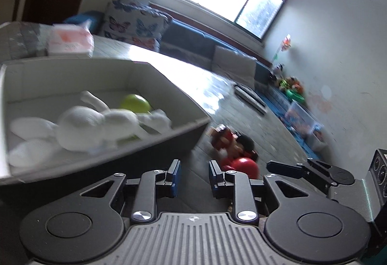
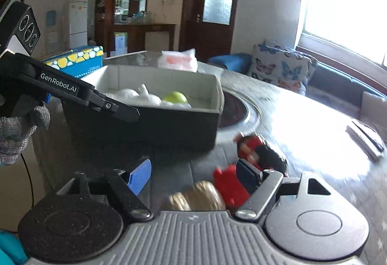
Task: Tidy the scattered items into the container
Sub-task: 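Grasp the tan peanut-shaped toy with the left tool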
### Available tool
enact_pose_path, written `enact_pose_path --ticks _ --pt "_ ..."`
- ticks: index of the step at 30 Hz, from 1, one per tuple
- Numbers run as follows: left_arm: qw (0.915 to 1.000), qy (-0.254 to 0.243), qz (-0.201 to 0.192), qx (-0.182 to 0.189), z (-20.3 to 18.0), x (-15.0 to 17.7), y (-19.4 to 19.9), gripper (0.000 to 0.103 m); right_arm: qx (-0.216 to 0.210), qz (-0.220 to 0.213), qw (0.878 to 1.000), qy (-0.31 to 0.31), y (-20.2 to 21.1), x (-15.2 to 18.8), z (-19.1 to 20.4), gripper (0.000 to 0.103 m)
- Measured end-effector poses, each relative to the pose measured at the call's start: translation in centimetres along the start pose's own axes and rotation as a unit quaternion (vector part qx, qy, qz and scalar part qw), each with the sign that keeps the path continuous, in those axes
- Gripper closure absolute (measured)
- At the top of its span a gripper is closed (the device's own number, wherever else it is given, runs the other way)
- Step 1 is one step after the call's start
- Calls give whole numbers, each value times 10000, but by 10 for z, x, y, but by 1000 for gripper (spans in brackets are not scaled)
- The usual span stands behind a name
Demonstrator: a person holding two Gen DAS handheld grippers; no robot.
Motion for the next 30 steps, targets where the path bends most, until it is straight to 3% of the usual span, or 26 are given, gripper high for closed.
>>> enact_pose_path --ticks 13,27,30 --pt "9944 -67 780 712 -46 29 -36 72 -93 357 9990 -265 -2 36 -2 20" --pt "9897 65 1216 749 -47 35 -52 69 -242 470 9985 -143 -15 47 5 21" --pt "9886 125 1291 764 -45 35 -55 69 -213 472 9986 -123 -17 48 5 25"
Point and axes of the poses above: each gripper's, at about its wrist camera, not at the fingertips, and y roughly against the way its jaws point, z to its left, x to its underside, the point moved 7 cm from there along -y, roughly the way its jaws point, and after that the axes turned 8 degrees about -z, right-handed, at the moved point
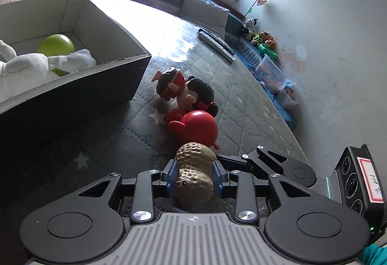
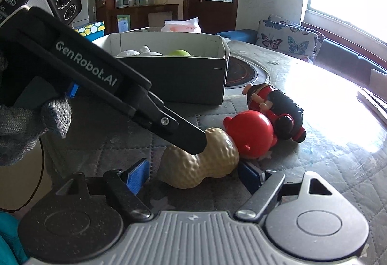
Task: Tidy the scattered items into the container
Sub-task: 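Grasp the tan peanut-shaped toy with the left tool, then lift and carry the peanut toy over the box with the left tool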
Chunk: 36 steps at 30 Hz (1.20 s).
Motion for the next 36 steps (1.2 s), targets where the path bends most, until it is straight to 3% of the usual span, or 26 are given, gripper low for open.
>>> enact_pose_path --ticks 7,16,27,36 --pt "9994 269 223 76 6 4 -7 67 37 -22 10000 0 -2 0 -2 32" --pt "9993 283 201 112 6 5 1 69 78 -72 9999 81 -2 -2 1 35" --pt "9995 233 -211 -2 5 -6 36 70 -91 -329 9988 347 3 -25 19 35" --pt "9948 266 -943 -279 22 -45 86 71 -413 -791 9921 881 -15 -82 45 35"
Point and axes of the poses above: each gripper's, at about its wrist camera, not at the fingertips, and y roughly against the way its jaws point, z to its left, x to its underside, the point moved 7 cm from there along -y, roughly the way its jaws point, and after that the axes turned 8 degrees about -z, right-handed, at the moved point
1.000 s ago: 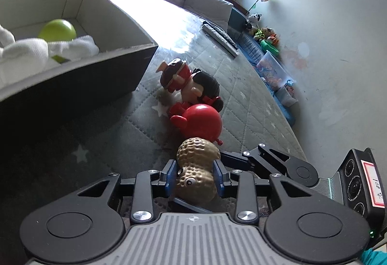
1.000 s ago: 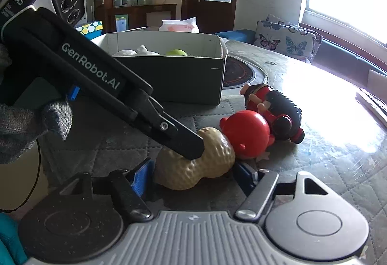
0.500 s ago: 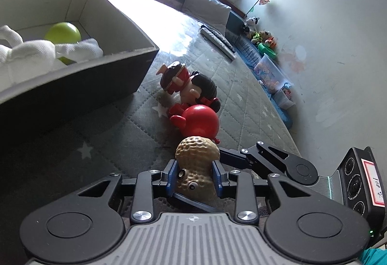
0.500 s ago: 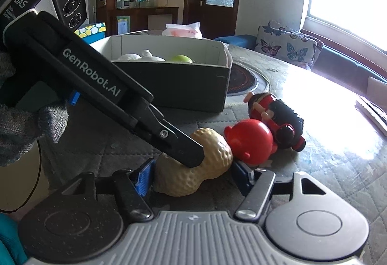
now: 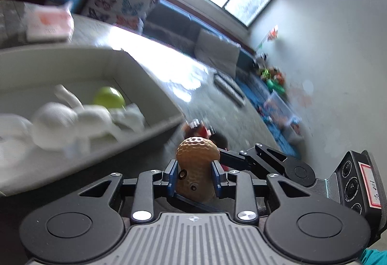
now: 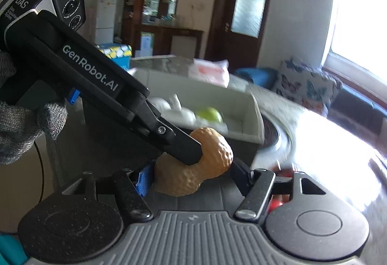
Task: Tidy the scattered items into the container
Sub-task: 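Lift and carry the peanut toy over the box with the left tool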
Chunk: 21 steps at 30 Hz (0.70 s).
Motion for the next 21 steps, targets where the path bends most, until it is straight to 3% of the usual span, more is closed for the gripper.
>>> enact_pose_path --ticks 10,21 --pt "9982 184 -434 -361 45 -50 17 71 -304 -204 9992 180 -60 -48 11 36" --pt "9970 378 -219 -636 94 -56 -4 71 -467 134 9987 -150 -114 -38 11 36"
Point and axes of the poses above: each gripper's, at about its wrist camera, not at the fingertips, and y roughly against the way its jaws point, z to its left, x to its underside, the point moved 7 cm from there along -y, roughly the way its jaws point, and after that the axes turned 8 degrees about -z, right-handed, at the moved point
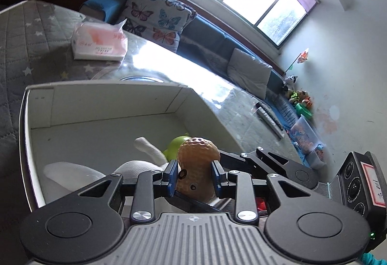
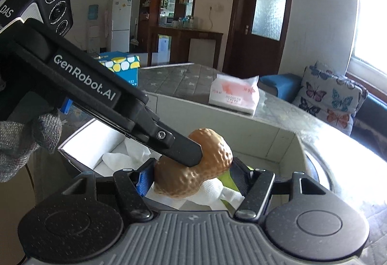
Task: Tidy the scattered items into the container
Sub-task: 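Lift and carry the peanut toy over the box with the left tool, then open the left tool to drop the peanut toy into the box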
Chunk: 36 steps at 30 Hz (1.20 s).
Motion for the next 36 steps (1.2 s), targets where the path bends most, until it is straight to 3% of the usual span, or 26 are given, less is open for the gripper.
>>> enact_pose_path --ticks 9,16,36 --pt "10000 51 62 -38 6 9 -12 71 -1 171 9999 -21 -9 9 -3 36" --pt "9995 -145 81 -277 7 16 -15 71 21 162 9999 -55 -5 12 -3 36" --pt "9998 161 -17 -145 7 12 -5 70 55 169 9996 -232 6 9 -6 36"
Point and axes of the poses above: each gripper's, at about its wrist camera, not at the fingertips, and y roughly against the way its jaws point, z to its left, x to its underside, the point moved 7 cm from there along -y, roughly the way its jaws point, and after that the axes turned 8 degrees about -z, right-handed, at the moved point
